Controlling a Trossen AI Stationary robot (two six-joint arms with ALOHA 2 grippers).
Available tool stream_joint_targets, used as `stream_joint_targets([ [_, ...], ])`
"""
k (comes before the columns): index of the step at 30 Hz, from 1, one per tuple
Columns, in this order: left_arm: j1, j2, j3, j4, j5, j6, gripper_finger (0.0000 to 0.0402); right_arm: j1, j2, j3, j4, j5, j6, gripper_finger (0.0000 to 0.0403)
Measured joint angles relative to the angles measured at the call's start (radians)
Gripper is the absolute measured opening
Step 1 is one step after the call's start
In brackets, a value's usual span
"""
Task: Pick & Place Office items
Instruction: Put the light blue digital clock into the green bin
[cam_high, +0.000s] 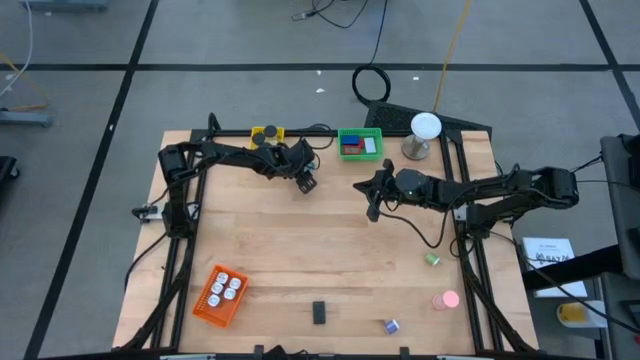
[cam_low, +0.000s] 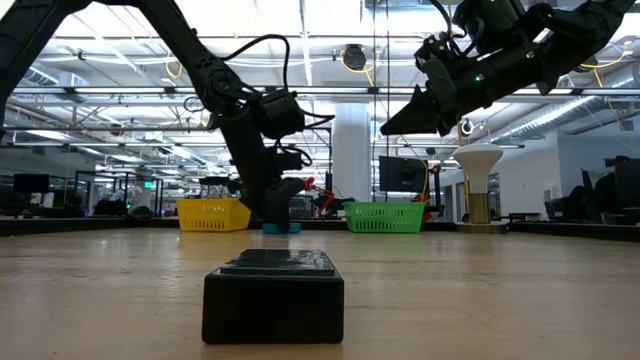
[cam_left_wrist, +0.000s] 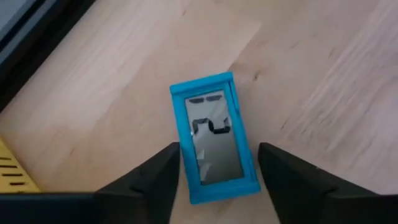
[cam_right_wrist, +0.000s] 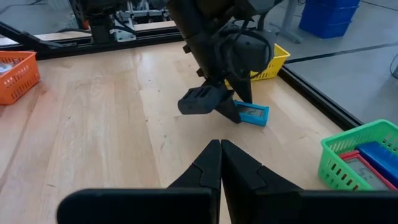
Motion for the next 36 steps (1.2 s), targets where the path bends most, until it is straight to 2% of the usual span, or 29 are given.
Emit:
stream_joint_targets([
  [5,-0.018,-0.004,0.0,-0.019,0.014,0.068,0.015,0.0,0.0,0.0,0.002,0.001,-0.002,0.0],
  [11,-0.094,-0.01,0.0,0.068,0.132,0.159,0.0149,0.0,0.0,0.0,0.002,0.001,-0.005,0.0],
  [14,-0.15,-0.007,0.0,0.139,0.176,0.203,0.0162,0.0,0.0,0.0,-0.006,0.002,-0.006,0.0],
  [19,-0.235,0.024,0.0,0.297,0.215,0.265,0.0162,0.0,0.0,0.0,-0.012,0.002,-0.005,0.0],
  [23,-0.245,0.067,0.0,0.364,0.224,0.272,0.0159,0.0,0.0,0.0,-0.017,0.002,-0.004,0.0],
  [26,-0.24,0.101,-0.002,0.372,0.205,0.257,0.0177,0.001,0.0,-0.001,-0.025,0.002,-0.003,0.0],
  [31,-0.241,0.096,0.0,0.339,0.134,0.269,0.0236,0.001,0.0,-0.001,-0.04,0.002,-0.003,0.0],
  [36,-0.247,-0.011,-0.001,0.149,0.123,0.341,0.0267,0.007,0.0,-0.001,-0.052,0.004,0.01,0.0],
])
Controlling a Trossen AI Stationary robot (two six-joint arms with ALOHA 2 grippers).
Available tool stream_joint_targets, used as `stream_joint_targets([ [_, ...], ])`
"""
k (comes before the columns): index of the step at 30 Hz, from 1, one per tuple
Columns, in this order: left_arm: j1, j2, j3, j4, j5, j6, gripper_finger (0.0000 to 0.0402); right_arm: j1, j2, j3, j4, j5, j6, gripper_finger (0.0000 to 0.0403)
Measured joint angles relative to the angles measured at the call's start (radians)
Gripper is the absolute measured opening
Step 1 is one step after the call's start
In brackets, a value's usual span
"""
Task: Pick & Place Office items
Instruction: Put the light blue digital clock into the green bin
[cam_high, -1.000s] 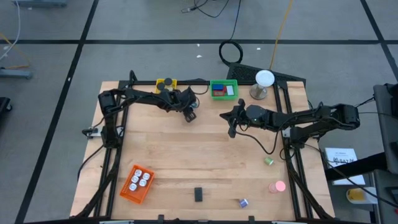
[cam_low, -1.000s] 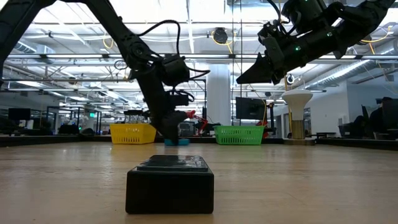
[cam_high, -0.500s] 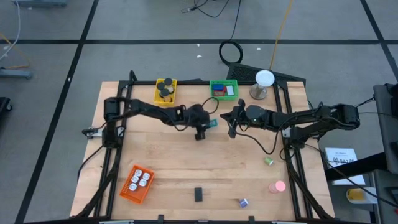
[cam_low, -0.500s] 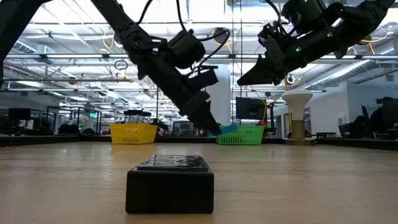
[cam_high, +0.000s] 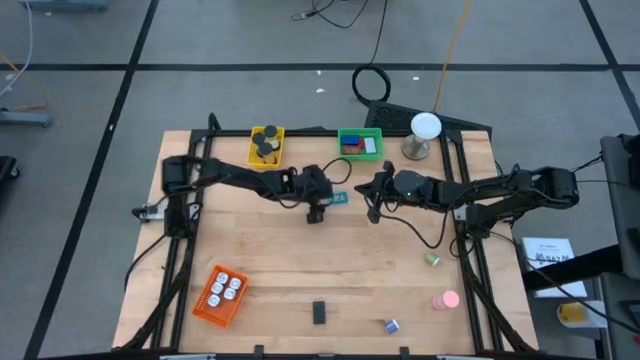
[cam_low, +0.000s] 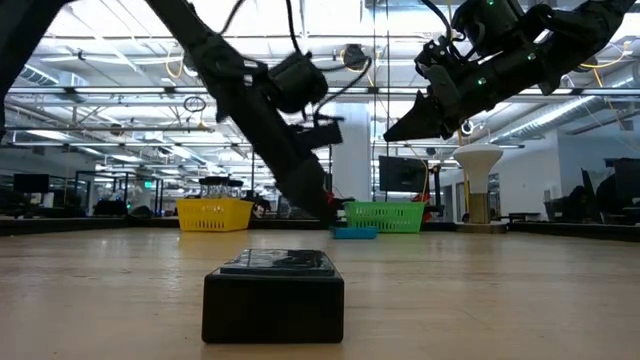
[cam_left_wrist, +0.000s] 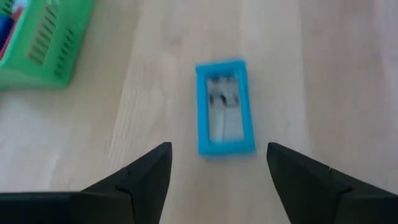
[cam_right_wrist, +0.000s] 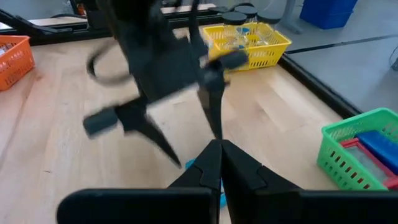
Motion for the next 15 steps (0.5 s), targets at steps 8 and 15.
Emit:
stream_joint_targets([
  [8,-0.028,-0.189,-0.254,0.183,0.096,0.016,0.0163,0.002,0.032,0.001,0.004,0.031,0.079,0.0021],
  [15,-0.028,-0.349,-0.636,0.822,0.212,-0.087,0.0046,-0.029,0.171,0.072,0.0,0.025,0.089,0.0024],
])
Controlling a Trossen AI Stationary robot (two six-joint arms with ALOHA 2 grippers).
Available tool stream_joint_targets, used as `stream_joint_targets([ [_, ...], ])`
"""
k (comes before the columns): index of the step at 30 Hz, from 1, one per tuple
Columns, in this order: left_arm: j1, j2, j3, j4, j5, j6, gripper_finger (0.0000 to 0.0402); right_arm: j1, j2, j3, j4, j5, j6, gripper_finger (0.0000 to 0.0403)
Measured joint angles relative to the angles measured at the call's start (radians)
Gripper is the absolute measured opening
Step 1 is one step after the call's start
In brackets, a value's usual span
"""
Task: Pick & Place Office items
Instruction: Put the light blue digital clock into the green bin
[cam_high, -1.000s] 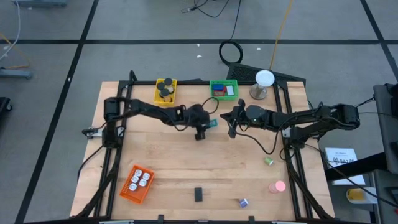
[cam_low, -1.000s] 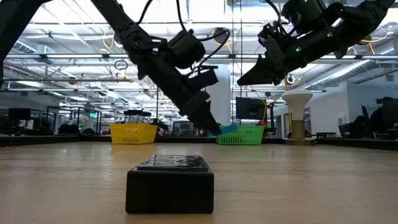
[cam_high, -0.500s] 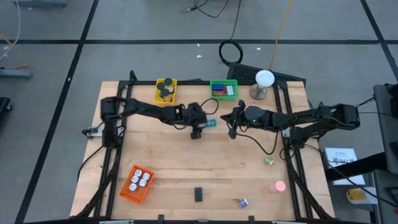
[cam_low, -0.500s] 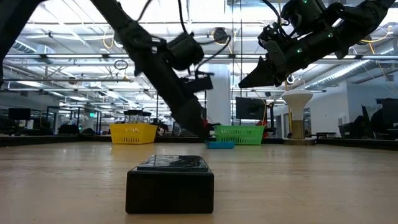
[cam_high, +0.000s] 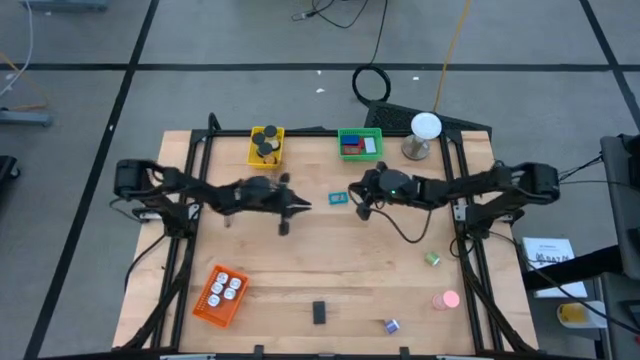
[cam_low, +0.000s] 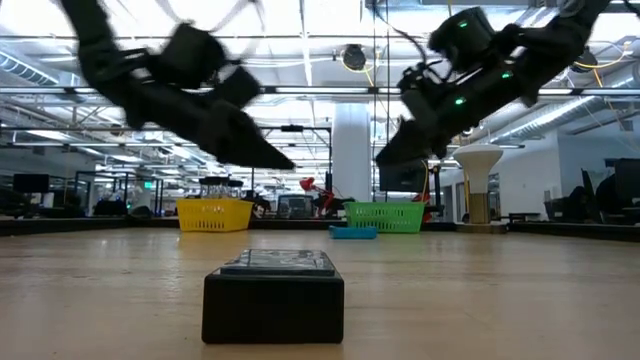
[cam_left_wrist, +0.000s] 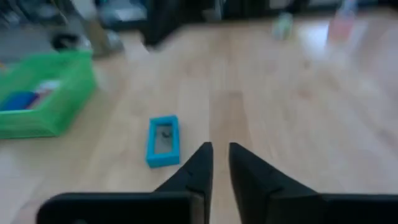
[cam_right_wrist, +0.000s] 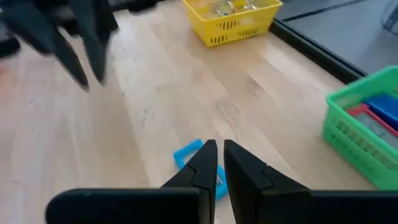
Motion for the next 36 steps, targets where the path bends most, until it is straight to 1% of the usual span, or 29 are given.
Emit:
stream_joint_targets([
  [3,0.012,-0.035,-0.128,0.252,-0.026,-0.015,0.0014,-0.007,0.063,0.074,-0.073,-0.001,-0.006,0.0026],
  [5,0.024,-0.056,-0.19,0.349,-0.025,-0.027,0.0004,-0.015,0.1,0.13,-0.165,0.001,-0.008,0.0031],
  [7,0.037,-0.075,-0.238,0.398,-0.027,-0.033,0.0008,-0.026,0.12,0.19,-0.256,-0.001,-0.019,0.0041],
  [11,0.053,-0.104,-0.295,0.403,-0.025,-0.056,0.0029,-0.05,0.175,0.321,-0.434,-0.012,-0.055,0.0077],
  [13,0.054,-0.104,-0.298,0.403,-0.027,-0.056,0.0036,-0.058,0.21,0.386,-0.531,-0.051,-0.078,0.0101],
  [18,0.052,-0.102,-0.298,0.398,-0.025,-0.051,0.0041,-0.057,0.344,0.535,-0.698,-0.081,-0.16,0.0165],
  [22,0.052,-0.102,-0.295,0.403,-0.026,-0.05,0.0042,-0.056,0.418,0.618,-0.777,-0.089,-0.215,0.0212],
  [25,0.052,-0.102,-0.295,0.401,-0.026,-0.052,0.0042,-0.057,0.437,0.646,-0.773,-0.145,-0.239,0.0237],
  [28,0.052,-0.102,-0.295,0.401,-0.026,-0.052,0.0042,-0.057,0.441,0.649,-0.779,-0.184,-0.258,0.0252],
  [30,0.052,-0.102,-0.295,0.401,-0.026,-0.052,0.0042,-0.057,0.441,0.648,-0.779,-0.187,-0.272,0.0255],
  [36,0.052,-0.102,-0.295,0.399,-0.026,-0.052,0.0042,-0.057,0.456,0.646,-0.778,-0.187,-0.321,0.025],
])
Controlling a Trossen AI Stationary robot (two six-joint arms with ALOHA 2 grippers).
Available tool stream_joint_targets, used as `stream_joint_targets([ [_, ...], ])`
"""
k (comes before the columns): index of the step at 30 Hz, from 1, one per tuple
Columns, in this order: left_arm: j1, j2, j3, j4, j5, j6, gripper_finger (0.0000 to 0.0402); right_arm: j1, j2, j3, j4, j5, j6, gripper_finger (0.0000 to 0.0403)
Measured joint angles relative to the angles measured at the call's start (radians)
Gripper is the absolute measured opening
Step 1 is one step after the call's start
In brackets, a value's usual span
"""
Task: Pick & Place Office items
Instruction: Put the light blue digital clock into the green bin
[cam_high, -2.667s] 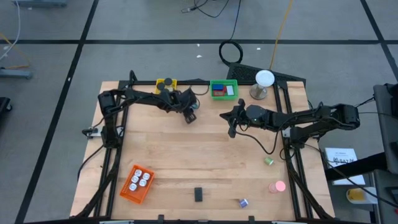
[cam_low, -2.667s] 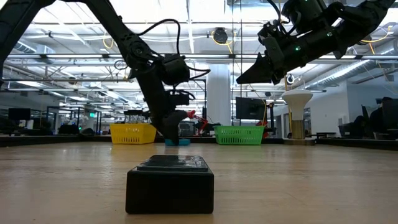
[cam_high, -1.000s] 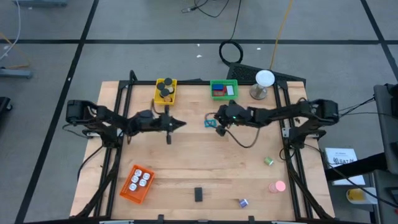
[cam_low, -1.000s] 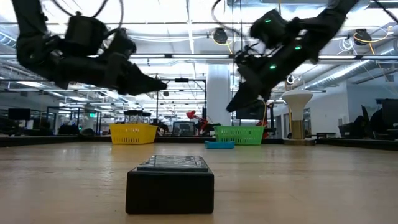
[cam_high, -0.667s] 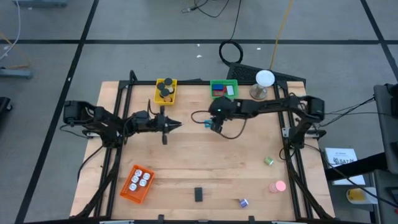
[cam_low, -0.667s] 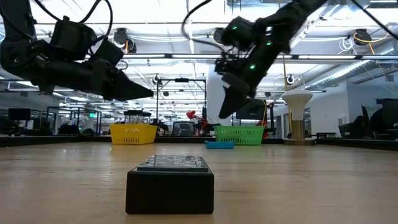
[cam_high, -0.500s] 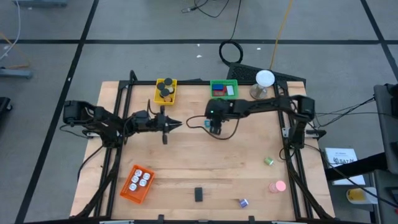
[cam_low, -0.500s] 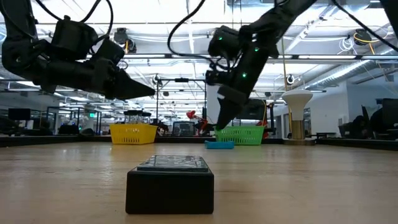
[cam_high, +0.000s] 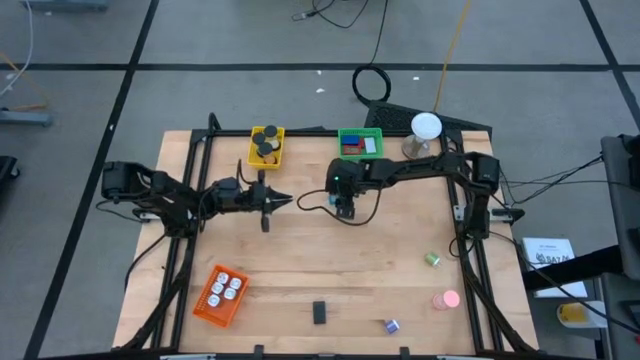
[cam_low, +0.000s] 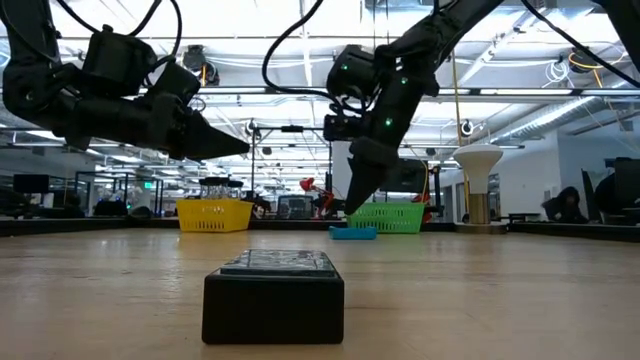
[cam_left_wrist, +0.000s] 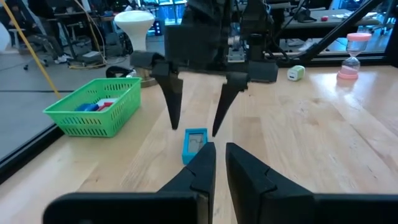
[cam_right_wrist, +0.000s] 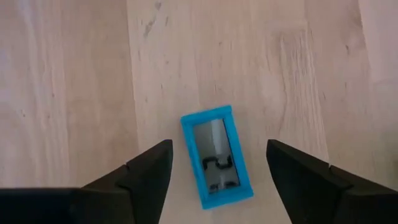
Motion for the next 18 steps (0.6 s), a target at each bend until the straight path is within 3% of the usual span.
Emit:
stream_joint_targets([
  [11,0.0,0.0,0.0,0.0,0.0,0.004,0.0042,-0.002,0.078,0.0,0.018,0.002,-0.015,0.0241],
  [18,0.0,0.0,0.0,0.0,0.0,0.003,0.0042,-0.002,0.078,0.0,0.01,0.001,0.015,0.02],
])
